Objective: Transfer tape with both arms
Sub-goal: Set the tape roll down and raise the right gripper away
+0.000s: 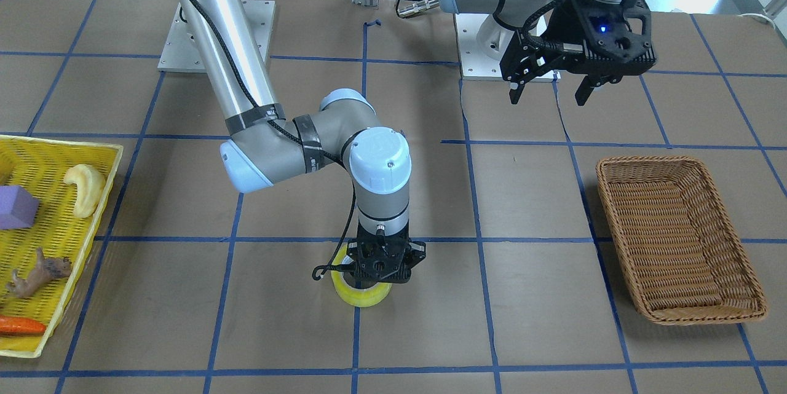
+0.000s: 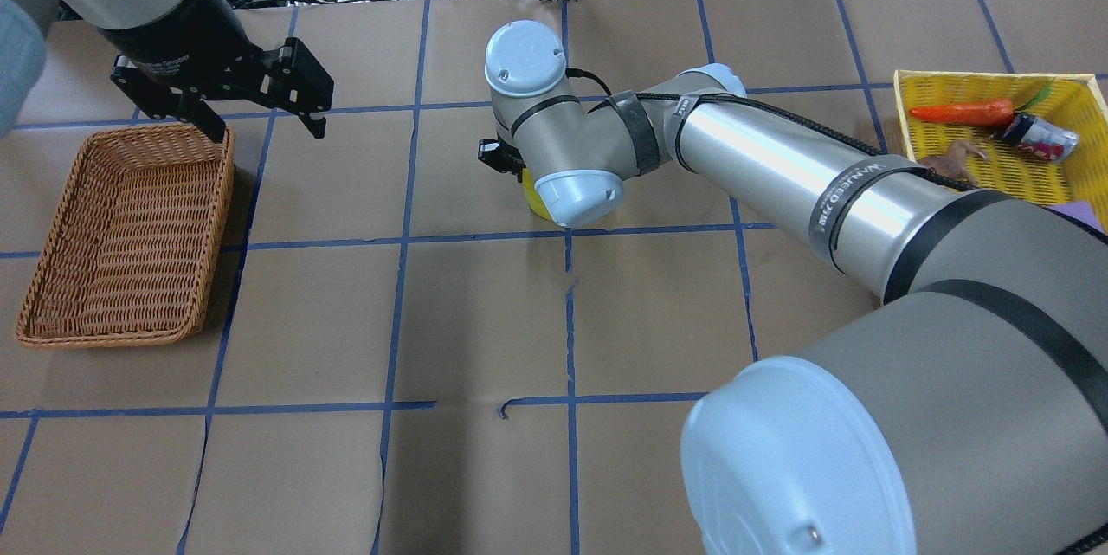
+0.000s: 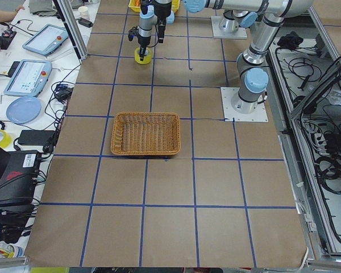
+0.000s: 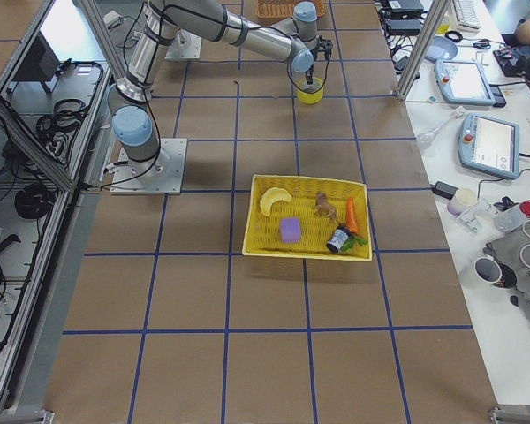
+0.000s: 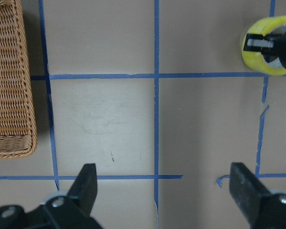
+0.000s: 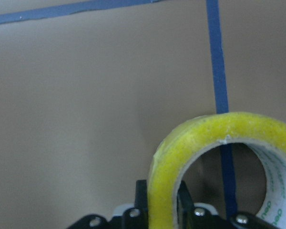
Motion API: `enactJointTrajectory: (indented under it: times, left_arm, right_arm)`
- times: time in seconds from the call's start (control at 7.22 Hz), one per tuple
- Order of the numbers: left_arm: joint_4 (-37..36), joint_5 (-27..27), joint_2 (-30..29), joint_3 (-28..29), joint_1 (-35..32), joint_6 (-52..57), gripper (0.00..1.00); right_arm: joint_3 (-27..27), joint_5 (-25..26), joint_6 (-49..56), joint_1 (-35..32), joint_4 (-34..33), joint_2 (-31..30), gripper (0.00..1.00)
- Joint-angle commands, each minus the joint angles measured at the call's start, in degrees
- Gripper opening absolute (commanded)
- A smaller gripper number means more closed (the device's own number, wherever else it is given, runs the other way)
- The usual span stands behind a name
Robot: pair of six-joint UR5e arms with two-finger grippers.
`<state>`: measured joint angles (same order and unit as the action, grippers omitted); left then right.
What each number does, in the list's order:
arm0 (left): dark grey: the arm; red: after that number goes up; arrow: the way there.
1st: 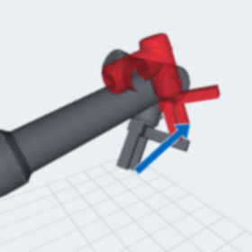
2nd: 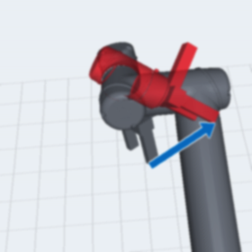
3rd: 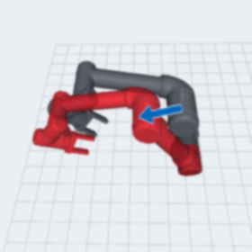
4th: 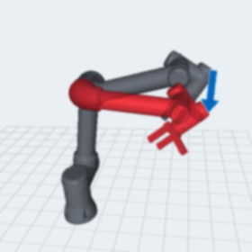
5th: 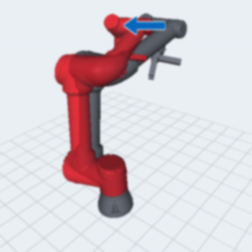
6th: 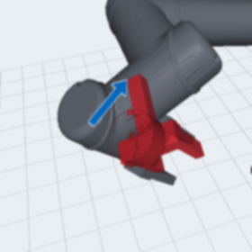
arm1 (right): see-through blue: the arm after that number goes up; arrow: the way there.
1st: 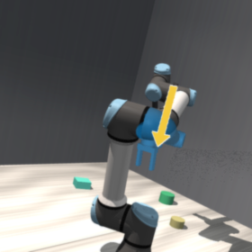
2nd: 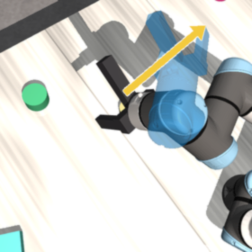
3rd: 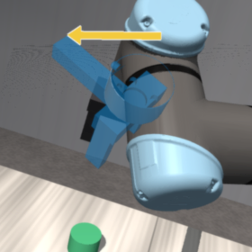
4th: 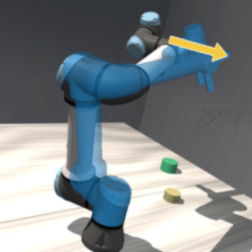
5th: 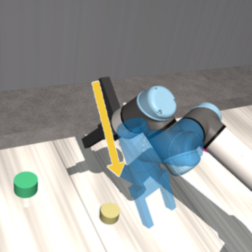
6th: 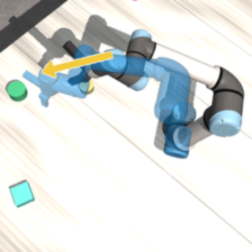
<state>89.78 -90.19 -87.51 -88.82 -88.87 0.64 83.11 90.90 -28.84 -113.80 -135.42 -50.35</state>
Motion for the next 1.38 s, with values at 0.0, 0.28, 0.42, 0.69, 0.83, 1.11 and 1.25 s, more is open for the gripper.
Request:
enactJointTrajectory:
  times: [0.0,0.28,0.42,0.69,0.83,1.11,1.25]
  left_arm:
    - [0.39,-0.16,0.06,0.84,0.02,-0.72,1.0]
    - [0.57,-0.6,0.07,3.63,0.28,0.06,1.0]
    - [0.74,-0.51,-0.81,3.74,0.37,-0.11,1.0]
    - [0.05,0.37,-3.08,3.47,0.11,0.33,1.0]
    - [-0.22,0.19,-4.49,4.17,0.02,1.29,1.0]
    - [-12.43,5.33,-9.93,3.83,-0.07,1.81,1.0]
    - [-17.75,6.6,-13.87,3.56,-0.77,3.22,1.0]
  right_arm:
    - [-1.55,0.51,0.54,0.59,-0.37,1.4,0.41]
    - [-1.55,-0.1,2.63,2.52,0.77,-2.18,1.0]
    - [-1.55,-0.37,3.43,3.4,6.52,-6.38,1.0]
    - [-1.46,-0.45,9.47,8.03,25.37,-19.8,1.0]
    - [-1.38,-0.46,12.63,11.28,33.56,-24.57,1.0]
    - [-1.2,-0.28,24.36,13.68,40.32,-32.22,1.0]
    - [-1.03,0.24,27.58,14.39,44.42,-33.83,1.0]
